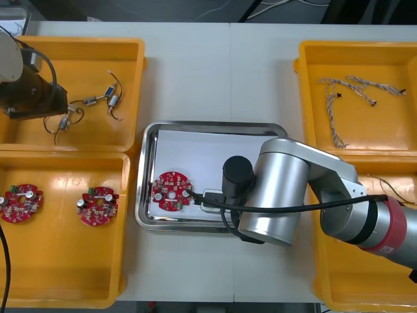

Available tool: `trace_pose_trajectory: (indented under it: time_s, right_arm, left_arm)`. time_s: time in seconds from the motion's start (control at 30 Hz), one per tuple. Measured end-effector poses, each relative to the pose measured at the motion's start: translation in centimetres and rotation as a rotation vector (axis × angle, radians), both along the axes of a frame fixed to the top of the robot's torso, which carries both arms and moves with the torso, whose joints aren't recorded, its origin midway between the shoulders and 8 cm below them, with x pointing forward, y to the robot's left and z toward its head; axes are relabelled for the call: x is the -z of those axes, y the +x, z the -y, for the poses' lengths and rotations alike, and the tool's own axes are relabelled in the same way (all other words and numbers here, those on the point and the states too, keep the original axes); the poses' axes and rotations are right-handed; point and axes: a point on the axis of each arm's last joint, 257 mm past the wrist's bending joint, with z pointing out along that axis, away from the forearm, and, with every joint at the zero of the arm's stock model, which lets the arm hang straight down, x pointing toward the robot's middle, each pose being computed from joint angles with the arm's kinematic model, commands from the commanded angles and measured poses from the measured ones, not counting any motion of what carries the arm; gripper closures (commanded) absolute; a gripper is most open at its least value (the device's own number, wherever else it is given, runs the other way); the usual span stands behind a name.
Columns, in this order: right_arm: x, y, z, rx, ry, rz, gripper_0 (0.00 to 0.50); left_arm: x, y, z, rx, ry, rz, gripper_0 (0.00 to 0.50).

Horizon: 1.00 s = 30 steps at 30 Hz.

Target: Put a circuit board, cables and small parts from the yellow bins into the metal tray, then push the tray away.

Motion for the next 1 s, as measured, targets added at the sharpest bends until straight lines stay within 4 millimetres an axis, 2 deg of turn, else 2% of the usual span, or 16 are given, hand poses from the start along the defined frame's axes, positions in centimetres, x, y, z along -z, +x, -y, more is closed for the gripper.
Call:
trace_pose_trajectory:
  time_s: [0.43, 0.53, 0.6, 0.63, 0.7, 0.73, 0.8, 0.87, 1.0]
  right_arm:
    - [0.9, 0.7, -0.9, 0.008, 0.018, -0.005, 0.5]
    - [0.9, 0.7, -0.9, -0.001, 0.015, -0.005, 0.472]
    - [0.9, 0.7, -0.9, -0.001, 0.016, -0.005, 0.347]
    - [0.9, 0.7, -0.9, -0.002, 0.016, -0.005, 0.323]
    - [0.8, 0.8, -1.0, -0.002, 0.016, -0.002, 0.187]
    - [0.7, 0.9, -1.0, -0.003, 0.015, 0.001, 0.155]
    - [0.4, 1.1, -1.0, -0.004, 0.014, 0.01, 0.055]
    - [0.2, 1.4, -1.1, -0.007, 0.014, 0.017, 0.0]
    - [-0.1, 1.6, -1.2, -0.009, 0.014, 0.025, 0.0]
  left_arm:
    - [2.0, 0.2, 0.5, 0.019, 0.022, -0.033, 0.0]
    - [2.1, 0.3, 0.4, 0.015, 0.016, -0.036, 0.0]
    - [2.0, 0.4, 0.3, 0.012, 0.013, -0.037, 0.0]
    - [1.9, 0.5, 0.3, 0.012, 0.011, -0.036, 0.0]
    - [1.8, 0.5, 0.1, 0.012, 0.008, -0.034, 0.0]
    - [1.7, 0.5, 0.0, 0.012, 0.007, -0.034, 0.0]
    - [1.5, 0.4, -0.2, 0.011, 0.004, -0.033, 0.0]
    - [1.4, 0.3, -0.5, 0.009, -0.002, -0.034, 0.0]
    - [1.4, 0.2, -1.5, -0.003, -0.001, -0.038, 0.0]
